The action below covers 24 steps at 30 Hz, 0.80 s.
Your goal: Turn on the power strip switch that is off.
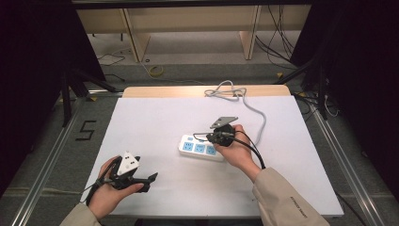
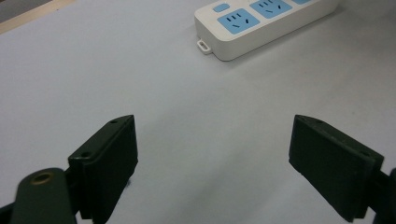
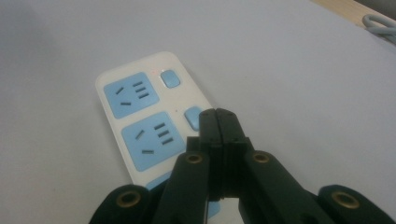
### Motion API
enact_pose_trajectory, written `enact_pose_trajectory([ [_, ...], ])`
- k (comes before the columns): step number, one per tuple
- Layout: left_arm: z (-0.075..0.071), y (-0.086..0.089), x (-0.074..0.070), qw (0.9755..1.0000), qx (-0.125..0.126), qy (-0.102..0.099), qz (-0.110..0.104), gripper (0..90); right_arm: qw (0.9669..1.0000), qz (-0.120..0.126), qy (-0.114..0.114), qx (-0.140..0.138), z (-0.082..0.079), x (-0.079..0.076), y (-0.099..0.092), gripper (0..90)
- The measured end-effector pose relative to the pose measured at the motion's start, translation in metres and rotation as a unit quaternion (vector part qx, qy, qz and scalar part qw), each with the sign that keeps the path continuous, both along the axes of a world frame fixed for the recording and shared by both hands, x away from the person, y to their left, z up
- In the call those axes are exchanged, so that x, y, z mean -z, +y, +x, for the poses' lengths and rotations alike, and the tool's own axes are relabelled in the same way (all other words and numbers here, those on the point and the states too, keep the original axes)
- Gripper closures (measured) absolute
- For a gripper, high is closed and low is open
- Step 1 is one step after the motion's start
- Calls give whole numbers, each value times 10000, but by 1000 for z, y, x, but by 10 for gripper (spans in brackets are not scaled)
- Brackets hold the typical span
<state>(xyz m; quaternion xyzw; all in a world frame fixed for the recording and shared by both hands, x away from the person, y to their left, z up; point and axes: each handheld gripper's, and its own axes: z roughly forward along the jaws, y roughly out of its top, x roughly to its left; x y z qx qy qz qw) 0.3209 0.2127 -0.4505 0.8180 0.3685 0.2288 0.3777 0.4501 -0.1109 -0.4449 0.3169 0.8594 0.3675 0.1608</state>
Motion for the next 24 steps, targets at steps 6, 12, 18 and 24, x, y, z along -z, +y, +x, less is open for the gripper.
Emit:
enact_pose_trajectory([
  [6, 0, 0, 0, 10000, 10, 6, 21, 152, 10000, -4, 13, 0, 2, 0, 3, 900],
  [12, 0, 0, 0, 10000, 6, 15, 4, 152, 10000, -24, 36, -2, 4, 2, 5, 900],
  [18, 0, 0, 0, 10000, 8, 16, 16, 152, 10000, -35, 60, -5, 7, 2, 8, 900],
  [24, 0, 0, 0, 10000, 10, 29, -2, 153, 9999, -80, 97, -49, 9, 4, 12, 900],
])
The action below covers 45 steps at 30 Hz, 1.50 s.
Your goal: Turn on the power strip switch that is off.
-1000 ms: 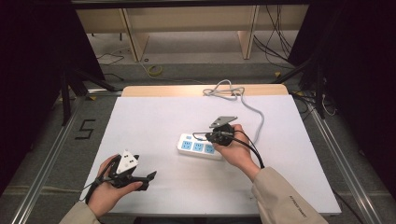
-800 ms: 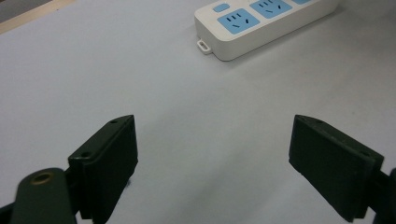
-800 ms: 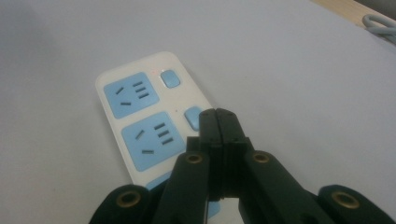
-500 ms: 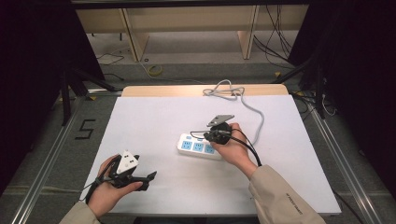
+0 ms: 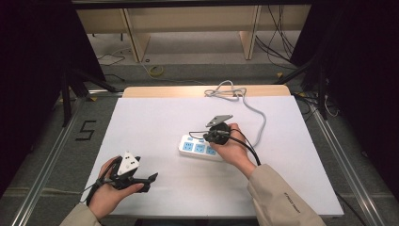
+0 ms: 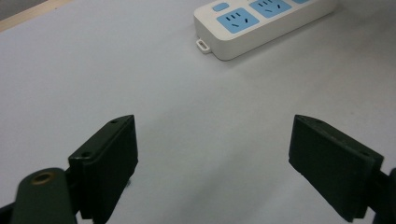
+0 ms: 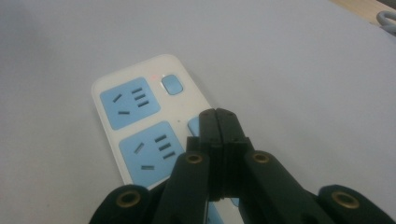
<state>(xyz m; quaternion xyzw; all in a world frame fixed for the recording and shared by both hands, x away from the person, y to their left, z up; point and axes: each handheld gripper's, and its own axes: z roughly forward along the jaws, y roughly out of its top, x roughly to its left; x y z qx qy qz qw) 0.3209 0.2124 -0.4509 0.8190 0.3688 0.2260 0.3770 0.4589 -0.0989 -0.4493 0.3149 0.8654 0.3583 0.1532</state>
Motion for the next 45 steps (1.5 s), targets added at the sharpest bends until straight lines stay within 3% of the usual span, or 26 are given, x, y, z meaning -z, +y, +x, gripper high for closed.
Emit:
enact_pose_trajectory([
  [19, 0, 0, 0, 10000, 2, 1, -9, 152, 9999, -92, 101, -60, 9, 3, 14, 900],
  [45, 0, 0, 0, 10000, 10, 4, -12, 152, 9970, -570, 517, -46, 20, -2, 29, 900],
])
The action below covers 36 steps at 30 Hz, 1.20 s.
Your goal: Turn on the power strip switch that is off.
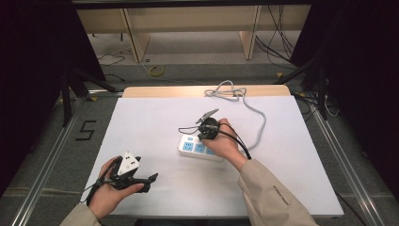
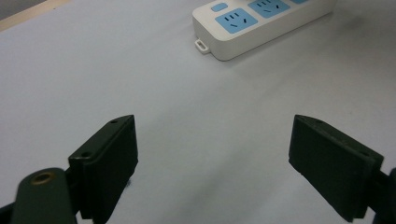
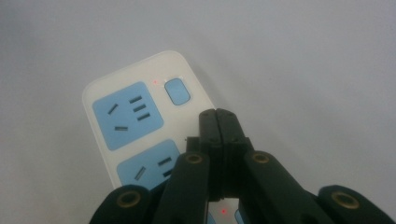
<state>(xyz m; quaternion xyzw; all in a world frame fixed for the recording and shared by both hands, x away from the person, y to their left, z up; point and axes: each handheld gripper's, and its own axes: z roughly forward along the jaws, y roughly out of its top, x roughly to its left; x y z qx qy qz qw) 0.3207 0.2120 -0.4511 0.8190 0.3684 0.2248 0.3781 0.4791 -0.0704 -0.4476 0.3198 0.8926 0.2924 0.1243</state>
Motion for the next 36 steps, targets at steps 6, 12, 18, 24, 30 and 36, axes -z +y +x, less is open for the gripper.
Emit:
enact_pose_trajectory([
  [6, 0, 0, 0, 10000, 1, -2, 5, 152, 9999, -113, 107, 21, 2, -2, 2, 900],
  [12, 0, 0, 0, 10000, 4, -1, 3, 152, 9995, -214, 225, 59, 4, -4, 5, 900],
  [18, 0, -1, 0, 10000, 3, 0, 7, 152, 9992, -298, 264, 79, 5, -4, 7, 900],
  [24, 0, -1, 0, 10000, 7, -5, 14, 152, 9988, -369, 299, 100, 5, -5, 9, 900],
  [30, 0, -1, 0, 10000, 10, -5, 16, 152, 9986, -355, 365, 125, 6, -5, 9, 900],
  [36, 0, -1, 0, 10000, 8, -11, 19, 152, 9981, -461, 377, 153, 7, -6, 12, 900],
])
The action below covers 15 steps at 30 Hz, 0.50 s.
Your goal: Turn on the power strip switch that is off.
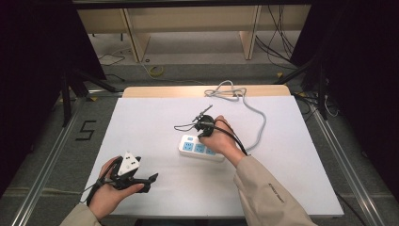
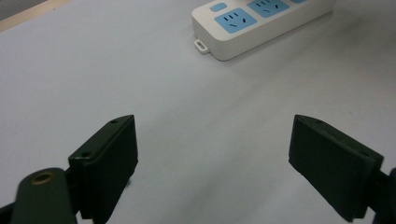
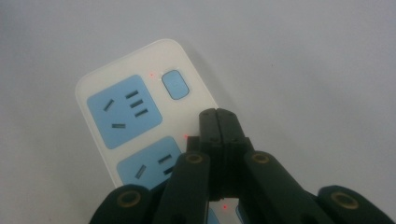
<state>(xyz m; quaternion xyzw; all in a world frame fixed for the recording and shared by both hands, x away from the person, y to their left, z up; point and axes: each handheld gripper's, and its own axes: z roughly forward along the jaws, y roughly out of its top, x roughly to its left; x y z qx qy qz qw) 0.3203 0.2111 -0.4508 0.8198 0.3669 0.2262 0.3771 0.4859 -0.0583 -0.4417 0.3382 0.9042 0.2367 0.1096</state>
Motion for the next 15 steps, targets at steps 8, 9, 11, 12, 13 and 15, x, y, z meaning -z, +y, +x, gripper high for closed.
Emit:
enact_pose_trajectory([
  [8, 0, 0, 0, 10000, -3, -3, 4, 152, 9999, -120, 84, 2, 2, -1, 3, 900],
  [9, 0, 0, 0, 10000, -2, -4, 6, 152, 9999, -130, 113, 14, 2, -2, 3, 900],
  [11, 0, 0, 0, 10000, -3, -3, 8, 152, 9998, -157, 106, 17, 2, -2, 4, 900],
  [12, 0, 0, 0, 10000, -6, -1, 3, 152, 9998, -139, 139, 22, 3, -2, 4, 900],
  [13, 0, 0, 0, 10000, -5, 0, 5, 152, 9998, -119, 152, 32, 3, -2, 3, 900],
  [15, 0, -1, 0, 10000, -1, -2, 9, 152, 9998, -125, 165, 46, 3, -2, 3, 900],
])
